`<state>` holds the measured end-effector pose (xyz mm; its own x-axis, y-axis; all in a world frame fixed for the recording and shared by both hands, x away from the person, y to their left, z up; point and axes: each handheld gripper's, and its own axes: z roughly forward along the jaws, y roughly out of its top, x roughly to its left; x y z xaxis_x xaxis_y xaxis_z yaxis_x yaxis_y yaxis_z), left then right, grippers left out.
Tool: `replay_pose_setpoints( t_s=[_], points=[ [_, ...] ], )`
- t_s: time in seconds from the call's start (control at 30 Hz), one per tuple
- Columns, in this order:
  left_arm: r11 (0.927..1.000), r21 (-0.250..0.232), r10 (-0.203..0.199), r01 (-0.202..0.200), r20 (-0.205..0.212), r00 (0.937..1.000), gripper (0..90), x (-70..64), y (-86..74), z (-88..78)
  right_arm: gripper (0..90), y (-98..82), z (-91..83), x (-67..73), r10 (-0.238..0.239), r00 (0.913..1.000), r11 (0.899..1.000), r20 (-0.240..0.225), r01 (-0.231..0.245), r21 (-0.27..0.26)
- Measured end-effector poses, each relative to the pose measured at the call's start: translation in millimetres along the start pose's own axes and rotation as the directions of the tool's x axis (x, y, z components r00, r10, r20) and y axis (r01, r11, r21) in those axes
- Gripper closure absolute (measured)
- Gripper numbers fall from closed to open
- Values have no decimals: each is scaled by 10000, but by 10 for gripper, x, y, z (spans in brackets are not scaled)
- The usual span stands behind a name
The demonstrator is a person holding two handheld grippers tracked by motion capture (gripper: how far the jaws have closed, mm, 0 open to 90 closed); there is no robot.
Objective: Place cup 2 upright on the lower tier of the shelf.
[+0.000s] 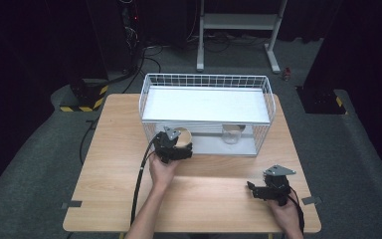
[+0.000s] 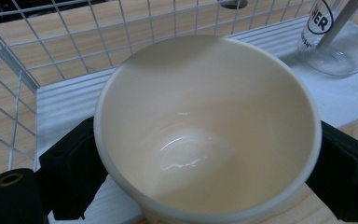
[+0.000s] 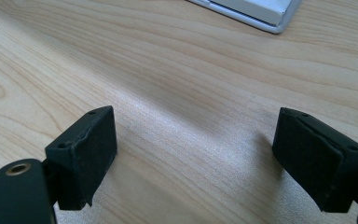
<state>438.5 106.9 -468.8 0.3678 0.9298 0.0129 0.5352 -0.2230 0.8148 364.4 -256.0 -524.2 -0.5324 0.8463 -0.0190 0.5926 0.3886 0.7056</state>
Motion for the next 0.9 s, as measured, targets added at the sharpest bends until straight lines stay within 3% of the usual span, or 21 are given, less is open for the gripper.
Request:
replay_pose_setpoints(
  t_s=[0.33, 0.5, 0.63, 0.9],
  points=[
    [9990, -431, 108, -110, -47, 9999, 96, 0, -40, 89, 135, 0, -1, 2, 25, 10000, 10000, 2, -25, 8],
    [9984, -455, 329, -335, -141, 9994, 89, 1, -34, 138, 135, 0, 0, 2, 25, 10000, 10000, 4, -25, 7],
    [9991, -417, 114, -118, -98, 9999, 88, 2, -31, 148, 135, 1, -1, 3, 59, 10000, 10000, 4, -59, 18],
    [9996, -240, 133, -134, -76, 9999, 82, 6, -53, 160, 135, 0, -2, 5, 79, 10000, 10000, 2, -79, 30]
  ],
)
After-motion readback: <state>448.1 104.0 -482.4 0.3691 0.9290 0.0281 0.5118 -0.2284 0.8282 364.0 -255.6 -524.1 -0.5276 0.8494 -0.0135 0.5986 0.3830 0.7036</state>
